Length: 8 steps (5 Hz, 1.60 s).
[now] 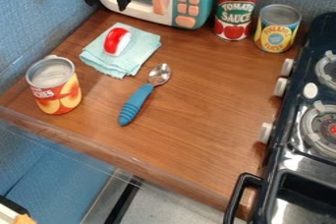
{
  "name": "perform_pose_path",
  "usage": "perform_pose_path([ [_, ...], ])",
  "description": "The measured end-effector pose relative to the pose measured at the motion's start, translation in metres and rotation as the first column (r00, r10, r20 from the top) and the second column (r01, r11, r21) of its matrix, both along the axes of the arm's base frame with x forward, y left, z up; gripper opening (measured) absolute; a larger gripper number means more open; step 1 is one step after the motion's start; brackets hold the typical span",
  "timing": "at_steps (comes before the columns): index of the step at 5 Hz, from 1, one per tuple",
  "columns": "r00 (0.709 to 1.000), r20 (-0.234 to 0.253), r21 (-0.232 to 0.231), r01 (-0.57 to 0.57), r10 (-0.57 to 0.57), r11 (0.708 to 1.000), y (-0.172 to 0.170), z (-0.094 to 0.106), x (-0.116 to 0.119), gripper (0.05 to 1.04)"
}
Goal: Takes the blue spoon and places it on top of the table
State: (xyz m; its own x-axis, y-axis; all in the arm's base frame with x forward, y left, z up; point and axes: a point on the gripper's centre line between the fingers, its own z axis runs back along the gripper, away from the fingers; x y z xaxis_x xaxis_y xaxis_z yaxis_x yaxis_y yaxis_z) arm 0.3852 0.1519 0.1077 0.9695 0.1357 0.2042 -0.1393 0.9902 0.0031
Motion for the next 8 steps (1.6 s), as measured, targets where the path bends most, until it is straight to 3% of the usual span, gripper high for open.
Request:
perform_pose_path([
  [1,0.999,-0.05,-0.021,0.001,-0.002,1.0,-0.002,-0.021,-0.004,1.001],
  [2,0.994,-0.085,-0.033,0.063,-0.066,0.997,-0.032,-0.033,-0.019,1.001],
  [3,0.984,-0.053,-0.019,0.17,-0.171,0.985,-0.07,-0.024,-0.034,1.0],
  [4,0.973,-0.068,-0.008,0.222,-0.222,0.975,-0.087,-0.035,-0.056,1.0],
  [5,0.961,-0.112,0.006,0.256,-0.253,0.967,-0.092,-0.056,-0.076,0.999],
  [6,0.953,-0.149,0.056,0.273,-0.262,0.96,-0.085,-0.072,-0.09,0.999],
  [8,0.957,-0.169,0.056,0.249,-0.236,0.967,-0.09,-0.092,-0.1,1.003],
])
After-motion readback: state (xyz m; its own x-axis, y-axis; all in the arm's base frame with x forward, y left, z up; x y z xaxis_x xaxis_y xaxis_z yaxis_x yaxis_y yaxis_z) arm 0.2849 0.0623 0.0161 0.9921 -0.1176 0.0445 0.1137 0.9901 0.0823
